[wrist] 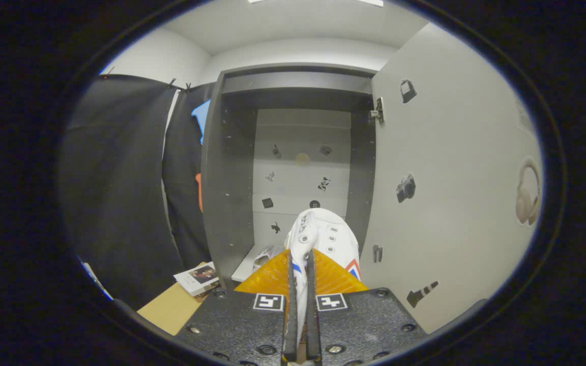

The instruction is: Open the shoe cabinet door, grab the shoes and put them into the shoe cabinet, then close the shoe cabinet door.

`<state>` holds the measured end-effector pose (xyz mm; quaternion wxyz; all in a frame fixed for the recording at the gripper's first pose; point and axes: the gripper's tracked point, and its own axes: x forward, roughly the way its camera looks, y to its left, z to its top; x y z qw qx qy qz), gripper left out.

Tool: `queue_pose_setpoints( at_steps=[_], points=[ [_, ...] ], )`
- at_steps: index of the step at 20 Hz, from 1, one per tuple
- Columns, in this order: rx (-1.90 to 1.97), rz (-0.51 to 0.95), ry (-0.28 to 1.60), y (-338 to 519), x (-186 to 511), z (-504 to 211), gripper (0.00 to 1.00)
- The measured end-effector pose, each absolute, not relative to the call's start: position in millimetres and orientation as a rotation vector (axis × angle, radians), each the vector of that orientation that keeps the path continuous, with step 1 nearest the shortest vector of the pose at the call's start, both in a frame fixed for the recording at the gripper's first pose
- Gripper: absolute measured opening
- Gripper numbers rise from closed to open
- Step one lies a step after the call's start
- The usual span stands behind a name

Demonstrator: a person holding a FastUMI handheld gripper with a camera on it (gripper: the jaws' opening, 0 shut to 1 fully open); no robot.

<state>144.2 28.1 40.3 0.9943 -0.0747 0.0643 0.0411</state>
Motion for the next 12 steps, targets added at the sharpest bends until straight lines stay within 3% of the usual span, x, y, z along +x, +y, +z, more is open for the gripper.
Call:
queue_pose_setpoints(
  at_steps=[12],
  points=[
    [-0.161,0.073,0.287,40.9,315.3,-57.3,0.10]
  ],
)
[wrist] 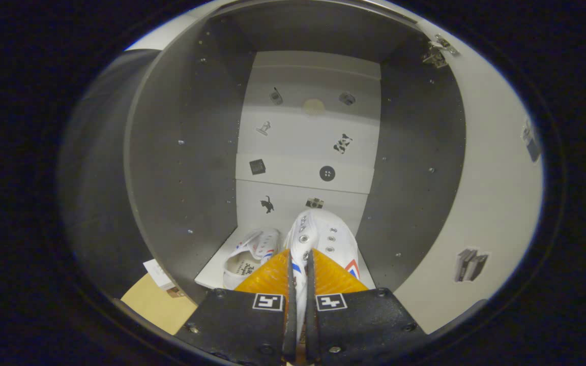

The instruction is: Open the shoe cabinet door, grab the shoes and put them into the shoe cabinet, then close the shoe cabinet door.

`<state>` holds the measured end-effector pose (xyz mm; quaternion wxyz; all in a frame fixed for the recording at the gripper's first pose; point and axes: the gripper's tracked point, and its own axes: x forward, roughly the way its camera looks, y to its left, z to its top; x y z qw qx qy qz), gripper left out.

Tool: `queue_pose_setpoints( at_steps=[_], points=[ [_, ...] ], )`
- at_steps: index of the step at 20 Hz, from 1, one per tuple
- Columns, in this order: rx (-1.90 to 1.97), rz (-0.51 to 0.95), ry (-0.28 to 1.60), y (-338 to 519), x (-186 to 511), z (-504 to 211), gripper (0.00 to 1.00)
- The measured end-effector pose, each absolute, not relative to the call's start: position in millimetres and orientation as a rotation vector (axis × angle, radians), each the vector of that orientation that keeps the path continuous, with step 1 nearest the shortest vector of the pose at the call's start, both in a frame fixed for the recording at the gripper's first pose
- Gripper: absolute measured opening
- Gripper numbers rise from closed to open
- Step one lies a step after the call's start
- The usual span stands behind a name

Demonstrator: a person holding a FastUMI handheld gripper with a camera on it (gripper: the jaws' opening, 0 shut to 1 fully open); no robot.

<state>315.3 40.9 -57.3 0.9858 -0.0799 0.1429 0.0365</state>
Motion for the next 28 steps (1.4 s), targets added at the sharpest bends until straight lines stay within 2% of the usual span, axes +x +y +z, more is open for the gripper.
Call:
queue_pose_setpoints(
  at_steps=[7,12,13,14,17,25,28],
  points=[
    [-0.196,0.030,0.313,16.7,397.7,-110.1,0.10],
    [-0.274,0.118,0.283,37.3,443.3,-124.3,0.12],
    [-0.296,0.106,0.283,34.9,447.9,-127.5,0.15],
    [-0.329,0.073,0.276,30.0,450.7,-130.4,0.21],
    [-0.380,0.043,0.200,31.7,443.8,-109.0,0.49],
    [-0.290,0.086,0.103,54.9,343.3,-40.3,1.00],
    [-0.252,0.119,0.102,66.4,297.1,-23.3,1.00]
  ],
)
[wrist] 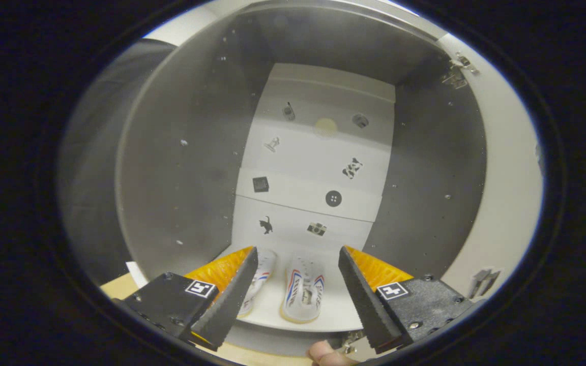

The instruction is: Open the shoe cabinet door, grab the shoes and put them into the shoe cabinet, then close the shoe cabinet door.

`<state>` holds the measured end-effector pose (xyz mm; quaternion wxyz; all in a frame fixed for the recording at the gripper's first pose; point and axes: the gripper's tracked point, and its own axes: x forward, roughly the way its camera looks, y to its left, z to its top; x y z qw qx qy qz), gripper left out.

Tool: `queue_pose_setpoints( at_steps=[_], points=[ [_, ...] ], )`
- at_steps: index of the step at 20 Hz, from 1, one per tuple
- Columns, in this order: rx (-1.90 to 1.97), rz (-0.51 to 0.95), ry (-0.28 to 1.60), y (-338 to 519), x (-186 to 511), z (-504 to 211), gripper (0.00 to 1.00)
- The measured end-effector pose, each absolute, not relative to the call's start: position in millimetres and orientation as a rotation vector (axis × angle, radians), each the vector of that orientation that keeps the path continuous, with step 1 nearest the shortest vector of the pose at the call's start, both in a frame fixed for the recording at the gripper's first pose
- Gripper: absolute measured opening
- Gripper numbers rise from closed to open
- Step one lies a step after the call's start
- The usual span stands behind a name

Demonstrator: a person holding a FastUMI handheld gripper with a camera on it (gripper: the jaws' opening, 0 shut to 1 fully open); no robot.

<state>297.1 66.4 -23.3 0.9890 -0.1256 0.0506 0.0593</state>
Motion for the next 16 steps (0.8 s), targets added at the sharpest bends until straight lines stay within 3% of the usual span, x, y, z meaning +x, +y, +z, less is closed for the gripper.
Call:
queue_pose_setpoints(
  at_steps=[8,16],
  points=[
    [-0.229,0.131,0.068,78.9,134.1,34.2,1.00],
    [-0.172,0.236,0.037,71.7,-16.6,66.2,1.00]
  ],
)
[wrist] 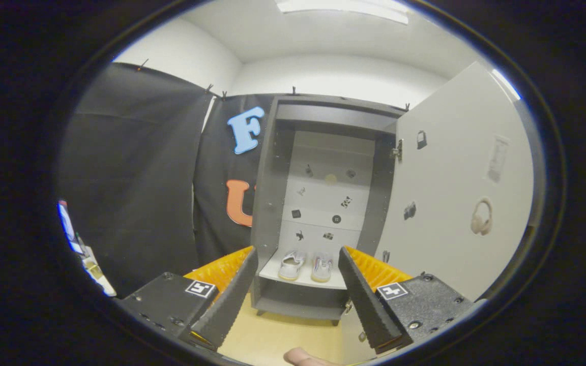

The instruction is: Open the shoe cabinet door, grab the shoes and put them into the shoe cabinet, then close the shoe cabinet door.

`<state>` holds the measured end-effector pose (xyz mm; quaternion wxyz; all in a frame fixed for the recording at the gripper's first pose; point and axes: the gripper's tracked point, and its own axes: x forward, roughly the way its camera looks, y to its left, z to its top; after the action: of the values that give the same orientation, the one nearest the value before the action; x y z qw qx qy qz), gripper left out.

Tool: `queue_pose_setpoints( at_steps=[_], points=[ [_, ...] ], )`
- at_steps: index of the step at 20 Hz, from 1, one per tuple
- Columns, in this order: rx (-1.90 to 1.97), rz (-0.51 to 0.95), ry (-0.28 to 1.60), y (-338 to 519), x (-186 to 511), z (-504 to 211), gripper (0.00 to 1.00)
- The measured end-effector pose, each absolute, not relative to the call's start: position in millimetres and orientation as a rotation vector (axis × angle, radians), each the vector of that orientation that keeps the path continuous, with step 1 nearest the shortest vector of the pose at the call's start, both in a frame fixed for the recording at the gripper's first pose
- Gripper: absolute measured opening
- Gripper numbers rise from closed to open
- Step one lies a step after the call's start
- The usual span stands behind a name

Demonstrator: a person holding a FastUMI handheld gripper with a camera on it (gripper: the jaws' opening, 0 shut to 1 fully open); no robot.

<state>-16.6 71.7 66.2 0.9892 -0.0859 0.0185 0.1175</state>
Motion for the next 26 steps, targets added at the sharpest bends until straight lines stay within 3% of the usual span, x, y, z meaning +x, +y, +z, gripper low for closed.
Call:
queue_pose_setpoints(
  at_steps=[3,12,26],
  points=[
    [-0.171,0.296,0.062,55.9,-53.9,66.5,1.00],
    [-0.177,0.206,-0.051,-60.3,-133.8,118.7,1.00],
    [-0.061,-0.011,-0.073,-288.2,-112.9,119.5,1.00]
  ],
)
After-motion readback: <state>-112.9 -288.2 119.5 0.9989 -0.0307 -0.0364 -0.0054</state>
